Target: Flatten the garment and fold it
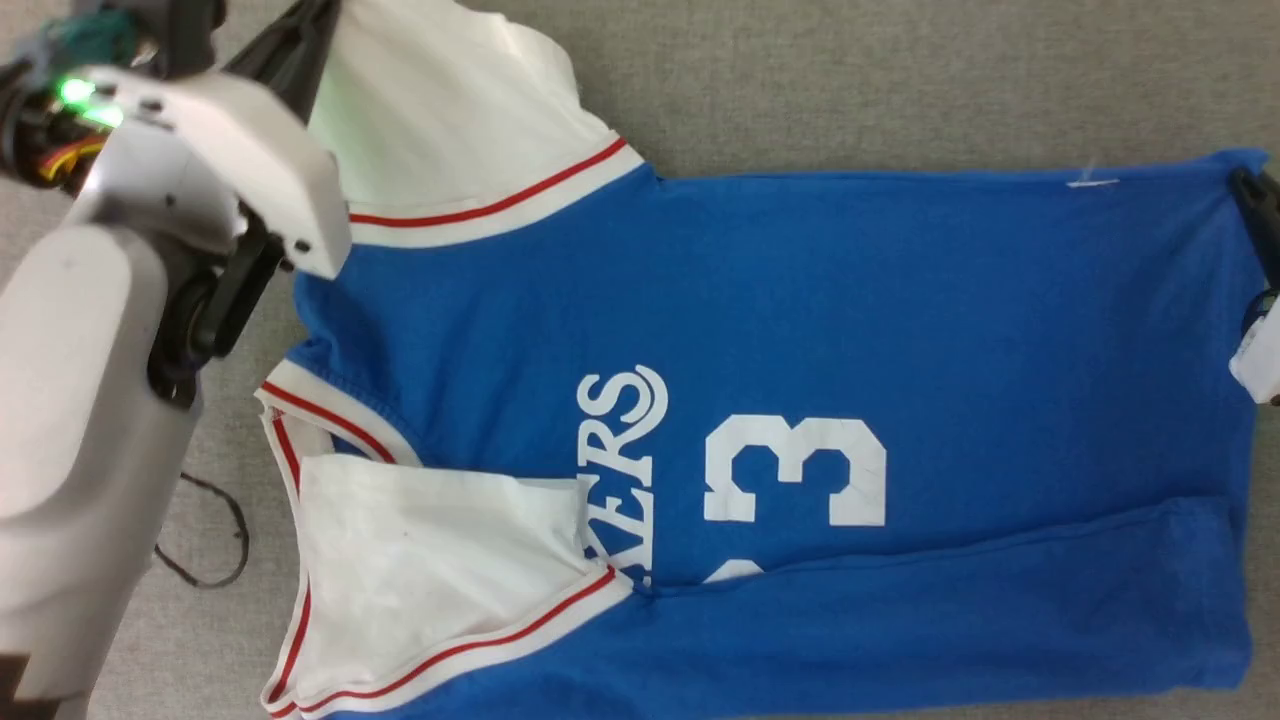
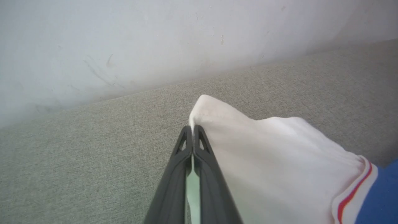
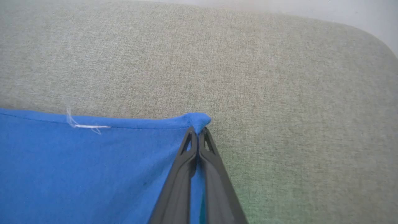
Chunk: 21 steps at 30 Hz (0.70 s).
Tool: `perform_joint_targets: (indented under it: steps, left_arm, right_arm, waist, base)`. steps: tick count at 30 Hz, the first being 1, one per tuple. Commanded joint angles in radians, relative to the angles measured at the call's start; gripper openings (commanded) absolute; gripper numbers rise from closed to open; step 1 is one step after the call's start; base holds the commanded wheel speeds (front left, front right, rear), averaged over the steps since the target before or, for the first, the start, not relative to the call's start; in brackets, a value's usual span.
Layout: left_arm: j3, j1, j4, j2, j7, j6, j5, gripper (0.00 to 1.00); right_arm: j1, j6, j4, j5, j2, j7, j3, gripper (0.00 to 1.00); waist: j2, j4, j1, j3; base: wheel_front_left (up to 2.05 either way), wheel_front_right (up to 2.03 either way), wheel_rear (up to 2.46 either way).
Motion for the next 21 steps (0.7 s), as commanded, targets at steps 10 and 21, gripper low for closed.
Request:
perform_joint_targets:
  steps: [10,21]
  left_arm:
    - [0.126,0.313,-0.216,0.048,-0.222,0.083,-0.045,0.0]
    - [0.169,0.701,-0.404,0.07,-0.308,0.154,-0.087,0.0]
  right_arm:
    - [0.135,-0.002,-0.059,0.025,0.034,-0.071,-0.076,0.0]
    - [0.348,-0.002,-0.163,0.032,0.139,-0.07,-0.122,0.0]
  waist:
    - [0.0,0.007,-0.0001,-0.188]
    - [0.0,0.026,-0.0001,-0.319]
  base:
    - [0.0,0.0,0.0]
    - [0.0,0.0,0.0]
